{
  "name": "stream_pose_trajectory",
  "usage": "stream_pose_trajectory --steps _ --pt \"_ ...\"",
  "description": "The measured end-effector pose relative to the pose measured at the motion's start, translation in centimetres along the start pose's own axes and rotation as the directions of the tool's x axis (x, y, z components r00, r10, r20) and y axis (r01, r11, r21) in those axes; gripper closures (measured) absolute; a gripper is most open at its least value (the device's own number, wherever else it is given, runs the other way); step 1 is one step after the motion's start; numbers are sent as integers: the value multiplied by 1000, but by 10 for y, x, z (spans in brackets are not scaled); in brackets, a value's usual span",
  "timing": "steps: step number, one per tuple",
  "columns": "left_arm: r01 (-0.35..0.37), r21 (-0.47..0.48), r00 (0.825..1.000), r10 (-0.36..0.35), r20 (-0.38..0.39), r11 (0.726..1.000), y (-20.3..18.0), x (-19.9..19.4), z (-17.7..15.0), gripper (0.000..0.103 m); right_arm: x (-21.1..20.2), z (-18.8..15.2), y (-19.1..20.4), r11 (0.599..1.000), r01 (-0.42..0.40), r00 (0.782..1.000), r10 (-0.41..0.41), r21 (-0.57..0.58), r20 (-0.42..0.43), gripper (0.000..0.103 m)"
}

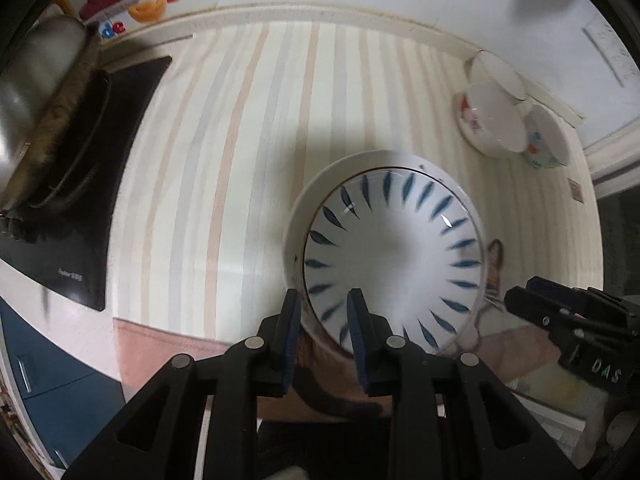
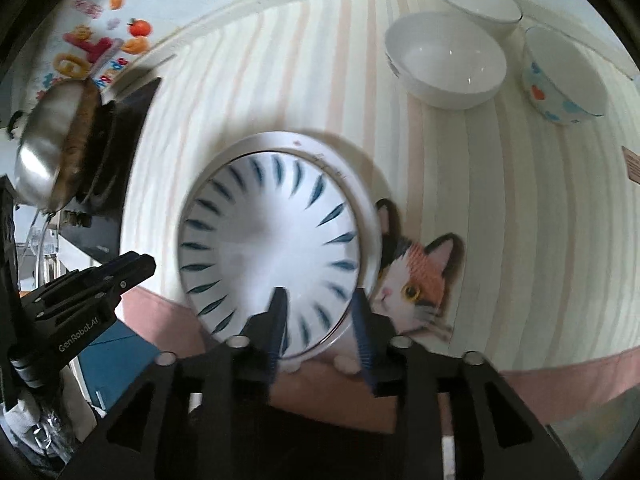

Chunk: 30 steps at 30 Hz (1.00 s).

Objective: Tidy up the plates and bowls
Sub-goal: 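Carry the three-plate stack onto the cat placemat and open both grippers, then move both grippers to the small white bowls and grip a bowl rim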

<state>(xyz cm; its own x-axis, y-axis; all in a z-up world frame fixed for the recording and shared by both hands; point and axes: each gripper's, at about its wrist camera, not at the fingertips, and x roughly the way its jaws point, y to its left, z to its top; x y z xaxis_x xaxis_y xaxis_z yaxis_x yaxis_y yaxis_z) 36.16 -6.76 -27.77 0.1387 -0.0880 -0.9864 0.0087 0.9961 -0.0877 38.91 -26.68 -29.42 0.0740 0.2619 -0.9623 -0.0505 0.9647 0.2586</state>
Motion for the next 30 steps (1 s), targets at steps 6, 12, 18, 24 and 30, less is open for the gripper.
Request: stream_pose_trajectory --steps 6,12,18,24,30 --pt "6 39 997 -9 78 999 -4 -47 -19 59 -52 -38 30 1000 0 995 1 -4 103 29" --pt "15 70 989 -25 143 997 -2 -89 -48 18 -96 -74 50 999 35 982 -35 5 186 12" --pt "19 97 978 -39 205 995 -6 -121 -75 16 -134 -111 66 999 43 965 -45 14 258 9" --pt "35 111 975 -59 216 993 -6 -136 -94 16 -159 -137 76 998 47 948 -56 35 312 7" --pt "29 115 969 -56 240 993 -12 -143 -94 16 -169 -146 73 999 20 938 -34 44 344 6"
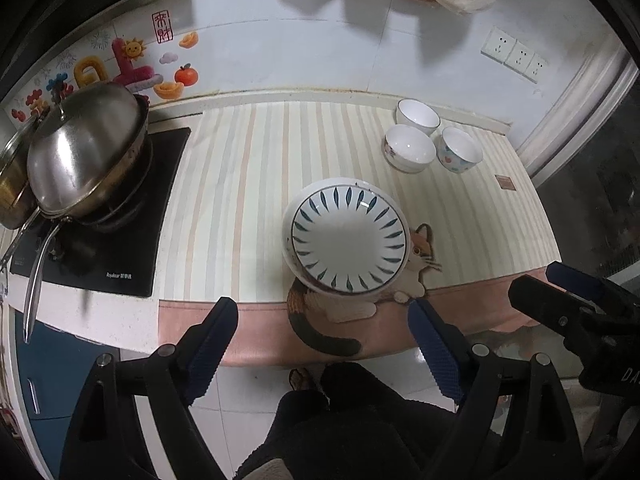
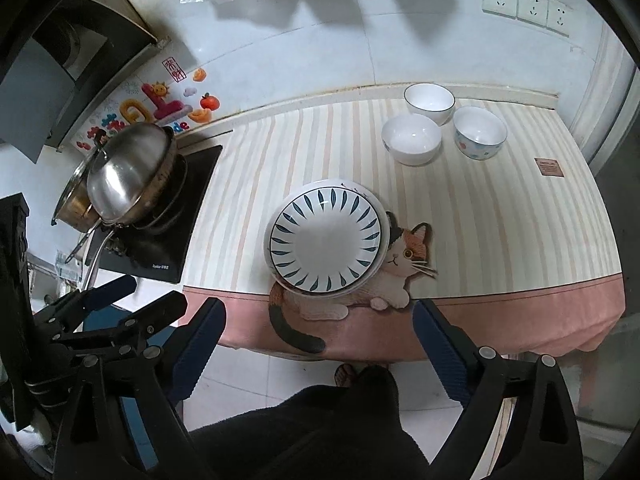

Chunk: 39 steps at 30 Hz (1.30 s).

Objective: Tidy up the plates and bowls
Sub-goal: 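Move both grippers to the small white bowls and grip a bowl rim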

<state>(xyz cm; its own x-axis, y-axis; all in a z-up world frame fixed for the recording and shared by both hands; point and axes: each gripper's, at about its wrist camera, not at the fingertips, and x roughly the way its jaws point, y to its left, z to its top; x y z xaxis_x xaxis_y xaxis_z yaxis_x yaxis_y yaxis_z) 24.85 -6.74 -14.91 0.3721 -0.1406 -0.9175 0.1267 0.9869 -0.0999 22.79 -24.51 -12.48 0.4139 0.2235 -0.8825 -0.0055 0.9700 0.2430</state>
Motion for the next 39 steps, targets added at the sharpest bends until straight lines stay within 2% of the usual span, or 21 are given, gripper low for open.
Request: stream_pose_trajectory --steps 6,10,17,18,19,24,27,29,31,32,34,36,39 --pt "-16 5 998 16 55 1000 -14 16 35 16 10 24 -33 992 -104 994 101 71 34 6" --pt "-38 1 996 38 78 999 -31 47 77 16 31 57 -71 986 -113 993 108 123 51 6" --pt "-56 -25 998 56 -13 998 -68 144 167 16 109 132 -157 975 -101 994 106 197 -14 6" --pt "-36 -35 999 34 -42 999 -73 166 183 18 128 146 -173 971 -88 994 99 221 -39 7" --pt "-33 -45 997 30 -69 998 -77 183 195 25 142 154 -184 968 -102 992 116 231 -49 8" --pt "9 -79 983 -23 -182 997 -96 256 237 36 203 191 -222 960 -106 982 142 258 -126 27" --pt "16 -84 970 -36 -240 996 -106 295 253 39 238 206 -238 956 -117 972 166 268 -167 33" --pt "13 -80 961 -34 -274 997 -113 318 261 47 257 213 -243 960 -107 968 159 258 -193 38" --pt "13 -65 950 -33 -310 998 -120 341 265 61 275 216 -245 962 -101 963 159 253 -219 45" --pt "8 -53 946 -25 -323 999 -122 348 268 65 281 217 -246 963 -97 961 157 252 -229 52" --pt "5 -30 934 -16 -357 1000 -129 365 268 81 296 220 -248 964 -88 956 152 250 -251 64" --pt "13 -17 933 -18 -360 1000 -133 373 267 86 308 222 -247 965 -78 952 147 251 -269 83" --pt "-9 21 941 15 -338 1000 -139 370 263 86 311 224 -244 968 -68 955 133 240 -264 83"
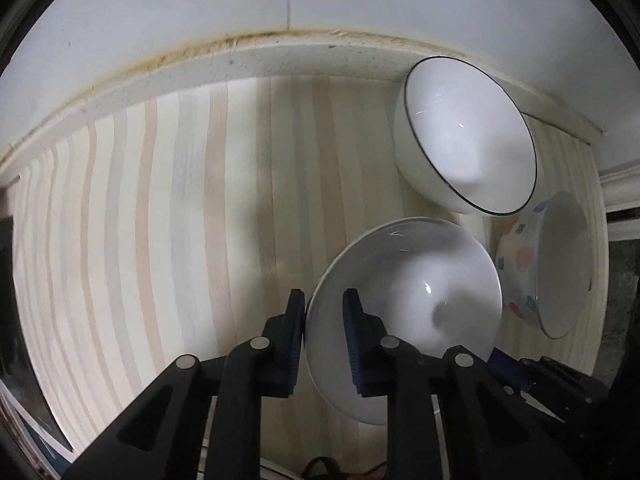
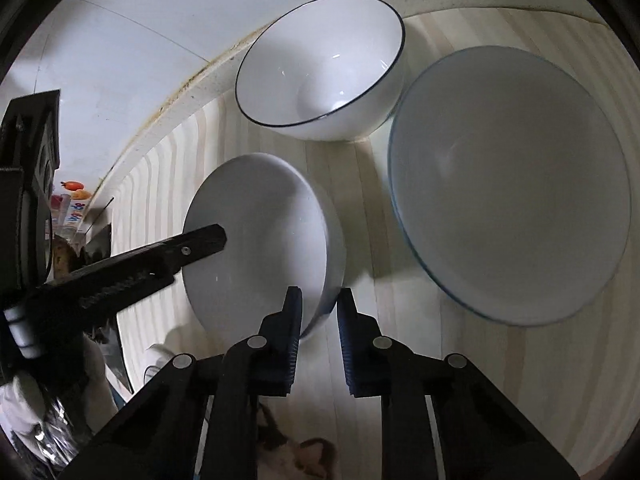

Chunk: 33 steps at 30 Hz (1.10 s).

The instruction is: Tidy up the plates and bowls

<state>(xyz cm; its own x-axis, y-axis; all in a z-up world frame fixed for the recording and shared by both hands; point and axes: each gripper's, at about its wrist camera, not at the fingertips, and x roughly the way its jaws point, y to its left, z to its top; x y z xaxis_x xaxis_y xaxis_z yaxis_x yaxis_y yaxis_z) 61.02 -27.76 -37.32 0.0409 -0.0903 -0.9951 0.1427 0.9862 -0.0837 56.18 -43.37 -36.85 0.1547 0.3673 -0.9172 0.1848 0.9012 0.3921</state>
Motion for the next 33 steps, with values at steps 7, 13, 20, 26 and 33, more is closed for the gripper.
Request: stream_pose_trajectory --steps 7,13,20,26,33 --pt "7 16 1000 -8 20 1000 -8 -25 -28 86 -13 -13 3 1000 -11 1000 11 -16 -3 84" --pt "51 30 998 -52 30 998 -20 -54 -79 86 -52 -46 -1 999 -14 1000 14 -52 10 83" --pt "105 75 994 -106 6 992 -42 -65 -136 86 -83 -96 -28 999 13 1000 -13 -34 -4 84" --pt "115 114 993 -109 -54 987 -59 -44 -153 86 -87 -130 -51 1000 27 999 -27 -1 -23 83" --pt "106 149 990 -92 -103 983 -77 -25 -164 86 -75 -152 -79 998 40 997 -37 51 -61 83"
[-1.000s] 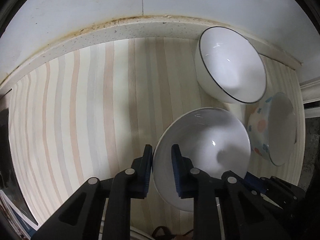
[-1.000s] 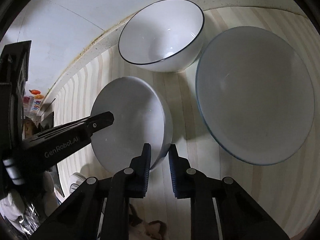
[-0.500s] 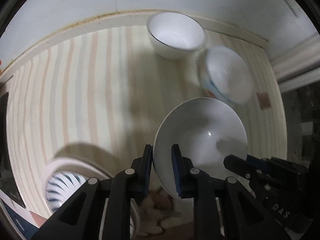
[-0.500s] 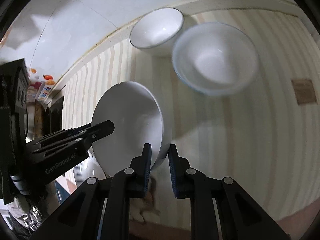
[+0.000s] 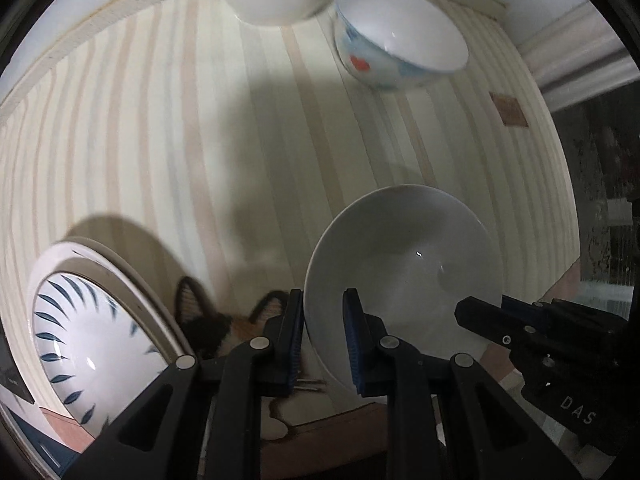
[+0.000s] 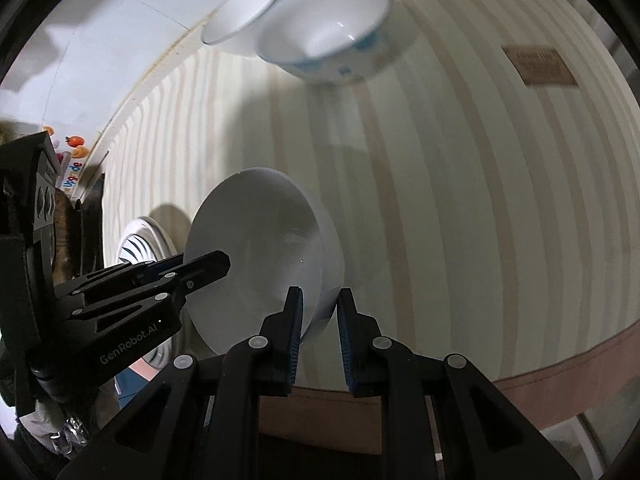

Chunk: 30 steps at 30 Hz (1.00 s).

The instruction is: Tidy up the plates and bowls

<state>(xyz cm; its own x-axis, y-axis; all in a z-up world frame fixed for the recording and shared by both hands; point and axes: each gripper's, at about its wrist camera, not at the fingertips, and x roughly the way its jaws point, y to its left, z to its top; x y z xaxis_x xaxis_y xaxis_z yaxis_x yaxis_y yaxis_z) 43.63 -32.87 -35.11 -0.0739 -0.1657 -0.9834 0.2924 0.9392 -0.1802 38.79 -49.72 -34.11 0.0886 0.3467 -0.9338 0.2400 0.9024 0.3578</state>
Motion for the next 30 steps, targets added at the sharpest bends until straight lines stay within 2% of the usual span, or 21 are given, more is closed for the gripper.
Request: stream_pose_trajectory --steps 17,20,24,25,26,27,29,30 --pt "-42 50 998 44 -40 998 -24 15 -4 86 11 1 -16 999 4 999 -2 33 -48 83" --pt "-49 28 999 49 -12 998 -15 -7 -3 86 2 6 -21 998 -16 998 19 53 -52 83" --pt "-38 9 995 37 95 999 -6 -62 16 84 -34 20 -29 996 -59 998 58 65 26 83" --pt "-22 2 993 22 117 1000 -4 -73 26 78 -43 26 -29 996 -61 997 59 64 42 82" --pt "-12 -3 991 13 131 1000 -3 -79 34 75 -55 36 -29 996 -68 996 63 63 68 76" --pt "-5 -12 989 7 147 1000 -2 -84 45 74 -62 43 -29 995 -74 994 69 63 86 65" --pt "-1 -42 985 8 174 999 4 -87 70 74 -74 65 -28 995 -86 989 78 56 124 51" --pt "9 -61 985 1 171 998 6 -84 88 74 -77 76 -27 995 -82 988 74 54 137 50"
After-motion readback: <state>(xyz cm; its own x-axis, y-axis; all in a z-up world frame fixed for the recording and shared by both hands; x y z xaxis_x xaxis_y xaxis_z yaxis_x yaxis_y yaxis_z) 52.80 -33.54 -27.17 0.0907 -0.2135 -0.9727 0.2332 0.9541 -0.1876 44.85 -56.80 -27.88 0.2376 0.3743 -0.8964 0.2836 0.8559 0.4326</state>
